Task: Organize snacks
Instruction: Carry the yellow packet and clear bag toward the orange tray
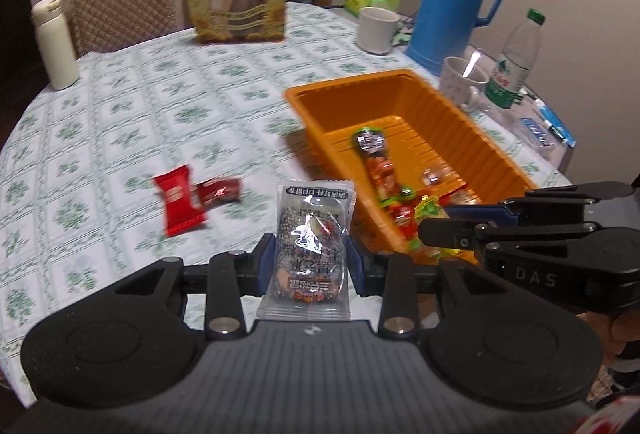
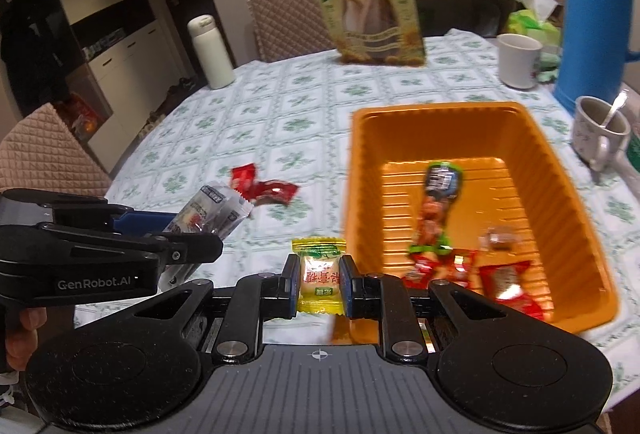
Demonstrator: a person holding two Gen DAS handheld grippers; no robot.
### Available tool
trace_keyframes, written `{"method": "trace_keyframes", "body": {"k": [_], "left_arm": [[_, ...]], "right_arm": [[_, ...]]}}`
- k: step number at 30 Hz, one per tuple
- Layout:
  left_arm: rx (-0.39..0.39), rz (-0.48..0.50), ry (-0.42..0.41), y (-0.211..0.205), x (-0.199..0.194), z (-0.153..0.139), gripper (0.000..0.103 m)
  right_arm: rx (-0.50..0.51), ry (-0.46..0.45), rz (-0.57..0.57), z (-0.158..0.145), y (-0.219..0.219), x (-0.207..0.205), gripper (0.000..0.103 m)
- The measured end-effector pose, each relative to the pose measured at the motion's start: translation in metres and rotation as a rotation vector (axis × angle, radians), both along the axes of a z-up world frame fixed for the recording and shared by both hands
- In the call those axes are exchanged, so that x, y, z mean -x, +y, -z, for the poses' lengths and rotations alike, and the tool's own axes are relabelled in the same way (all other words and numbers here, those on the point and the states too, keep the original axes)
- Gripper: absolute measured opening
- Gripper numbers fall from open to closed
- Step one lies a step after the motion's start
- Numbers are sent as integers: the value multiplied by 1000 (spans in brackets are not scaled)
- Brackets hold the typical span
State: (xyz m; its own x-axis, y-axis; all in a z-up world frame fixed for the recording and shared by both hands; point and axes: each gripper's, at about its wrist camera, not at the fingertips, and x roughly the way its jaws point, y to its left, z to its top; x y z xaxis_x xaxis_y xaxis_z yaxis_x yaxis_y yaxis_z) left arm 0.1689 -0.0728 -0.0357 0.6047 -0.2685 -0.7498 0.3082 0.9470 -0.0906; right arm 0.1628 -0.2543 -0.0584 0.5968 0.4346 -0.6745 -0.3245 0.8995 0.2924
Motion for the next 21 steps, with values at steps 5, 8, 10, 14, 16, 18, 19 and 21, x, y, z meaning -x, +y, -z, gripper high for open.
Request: {"method": "trace_keyframes", "body": {"k": [5, 8, 10, 14, 16, 18, 19, 21], "left_arm": [[12, 26, -4, -30, -4, -2, 34], [17, 30, -3, -45, -7, -1, 34], [22, 28, -4, -54, -11, -1, 34], [34, 23, -3, -71, -19, -2, 34], [34, 21, -7, -79, -23, -3, 34], [37, 17, -8, -85, -28, -3, 34], [40, 13, -6, -88, -31, -3, 34], [40, 5, -7, -94, -36, -3, 34]], "right_arm": [[3, -4, 39, -1, -33, 0, 21], [8, -6, 62, -1, -51, -1, 21], [12, -8, 74, 0, -61, -3, 21], [20, -16, 93, 0, -79, -9, 21], [23, -21, 99, 0, -86, -14, 21], [27, -31, 102, 1, -93, -19, 21], [29, -34, 102, 1, -96, -21, 21], [30, -38, 103, 2, -100, -27, 21]]}}
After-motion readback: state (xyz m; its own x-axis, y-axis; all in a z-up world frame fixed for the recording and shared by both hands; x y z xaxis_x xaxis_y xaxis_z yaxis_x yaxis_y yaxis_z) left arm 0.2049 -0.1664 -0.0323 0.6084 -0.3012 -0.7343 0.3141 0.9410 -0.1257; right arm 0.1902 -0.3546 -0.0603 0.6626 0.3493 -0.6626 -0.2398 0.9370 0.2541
